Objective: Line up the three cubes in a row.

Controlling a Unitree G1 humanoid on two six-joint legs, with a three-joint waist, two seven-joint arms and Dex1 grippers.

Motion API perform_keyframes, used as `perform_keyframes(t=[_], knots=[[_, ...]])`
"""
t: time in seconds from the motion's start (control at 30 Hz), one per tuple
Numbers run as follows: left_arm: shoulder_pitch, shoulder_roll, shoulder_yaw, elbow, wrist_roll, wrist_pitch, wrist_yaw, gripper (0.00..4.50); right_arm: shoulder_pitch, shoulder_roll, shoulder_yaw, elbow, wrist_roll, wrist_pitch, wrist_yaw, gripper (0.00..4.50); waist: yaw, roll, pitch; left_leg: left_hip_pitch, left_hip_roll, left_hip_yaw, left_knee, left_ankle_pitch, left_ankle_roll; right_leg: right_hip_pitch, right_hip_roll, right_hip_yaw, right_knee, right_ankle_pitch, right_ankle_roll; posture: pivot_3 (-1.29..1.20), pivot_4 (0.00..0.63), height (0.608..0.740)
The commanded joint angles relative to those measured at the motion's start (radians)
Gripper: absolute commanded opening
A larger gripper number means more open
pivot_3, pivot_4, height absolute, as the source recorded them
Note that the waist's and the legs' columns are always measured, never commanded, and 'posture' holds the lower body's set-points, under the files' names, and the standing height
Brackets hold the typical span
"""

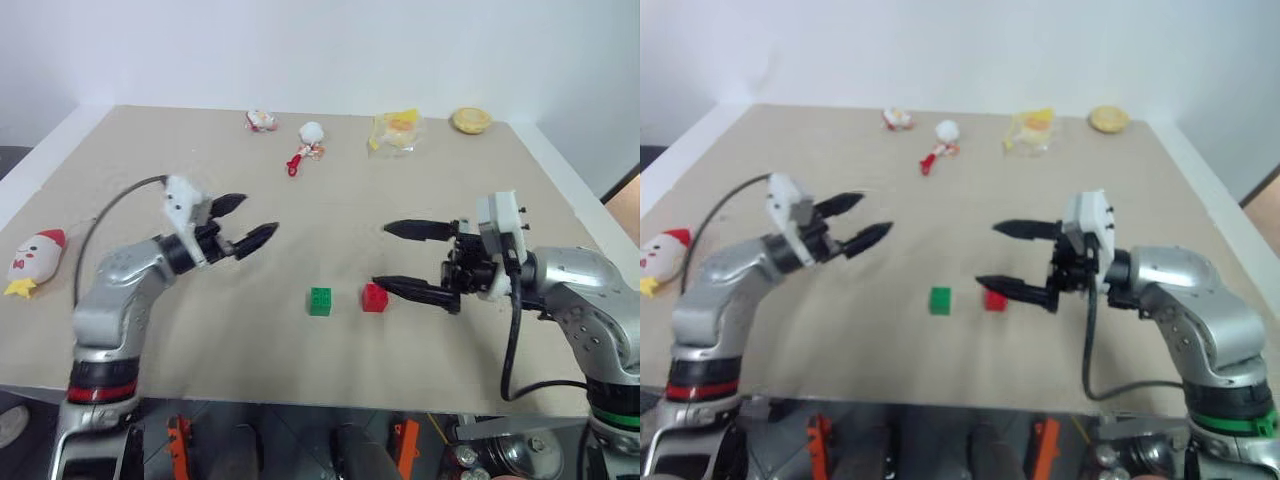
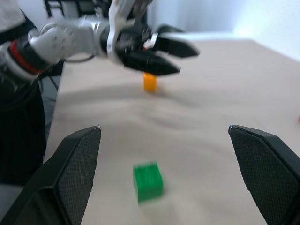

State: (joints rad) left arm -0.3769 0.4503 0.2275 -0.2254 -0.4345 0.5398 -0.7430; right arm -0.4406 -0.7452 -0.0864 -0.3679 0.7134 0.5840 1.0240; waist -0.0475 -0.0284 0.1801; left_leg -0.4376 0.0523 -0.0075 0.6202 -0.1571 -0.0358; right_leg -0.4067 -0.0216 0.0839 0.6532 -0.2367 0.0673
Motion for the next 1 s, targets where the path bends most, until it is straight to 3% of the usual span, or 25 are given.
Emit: perform_keyframes(t=[0.03, 0.33, 0.63, 0.87, 0.97, 1.0], knots=[[0.052, 0.068, 0.109, -0.015, -0.004, -0.013, 0.043, 4.48, -0.058, 0.029, 0.046, 0.053, -0.033, -0.034, 0.019, 4.5, 0.0, 0.0, 0.0, 0.0, 0.0, 0.0, 0.0, 0.0, 0.0, 0.0, 0.0, 0.0, 0.0, 0.0, -0.001, 0.0, 0.15, 0.738], [0.083, 0.193, 0.135, 0.223, 0.026, -0.079, 0.002, 4.48, -0.149, 0.111, 0.118, 0.11, -0.087, -0.072, 0.029, 4.5, 0.004, -0.001, 0.0, -0.001, 0.0, 0.001, 0.0, 0.0, 0.0, -0.001, -0.001, -0.001, 0.0, 0.0, -0.002, 0.0, 0.15, 0.738], [0.01, 0.189, 0.031, 0.455, 0.112, -0.162, -0.001, 4.48, -0.136, 0.121, 0.103, 0.092, -0.095, -0.063, 0.008, 4.5, 0.003, -0.001, 0.0, -0.001, 0.001, 0.001, -0.001, 0.0, 0.0, -0.002, -0.001, -0.001, 0.0, 0.0, -0.004, 0.0, 0.15, 0.738], [-0.026, 0.176, -0.016, 0.512, 0.133, -0.208, -0.008, 4.48, -0.126, 0.113, 0.095, 0.077, -0.089, -0.058, -0.005, 4.5, 0.003, -0.001, 0.0, -0.001, 0.001, 0.001, -0.001, 0.0, 0.0, -0.002, -0.001, -0.001, 0.0, 0.0, -0.004, 0.0, 0.15, 0.738], [-0.037, 0.176, -0.019, 0.532, 0.138, -0.221, 0.003, 3.73, -0.124, 0.109, 0.093, 0.07, -0.086, -0.055, -0.007, 4.5, 0.003, -0.001, 0.0, -0.001, 0.001, 0.001, -0.001, 0.0, 0.0, -0.002, -0.001, -0.001, 0.0, 0.0, -0.004, 0.0, 0.15, 0.738], [-0.038, 0.176, -0.019, 0.536, 0.14, -0.224, 0.006, 3.29, -0.125, 0.109, 0.093, 0.07, -0.085, -0.054, -0.007, 4.5, 0.003, -0.001, 0.0, -0.001, 0.001, 0.001, -0.001, 0.0, 0.0, -0.002, -0.001, -0.001, 0.0, 0.0, -0.004, 0.0, 0.15, 0.738]])
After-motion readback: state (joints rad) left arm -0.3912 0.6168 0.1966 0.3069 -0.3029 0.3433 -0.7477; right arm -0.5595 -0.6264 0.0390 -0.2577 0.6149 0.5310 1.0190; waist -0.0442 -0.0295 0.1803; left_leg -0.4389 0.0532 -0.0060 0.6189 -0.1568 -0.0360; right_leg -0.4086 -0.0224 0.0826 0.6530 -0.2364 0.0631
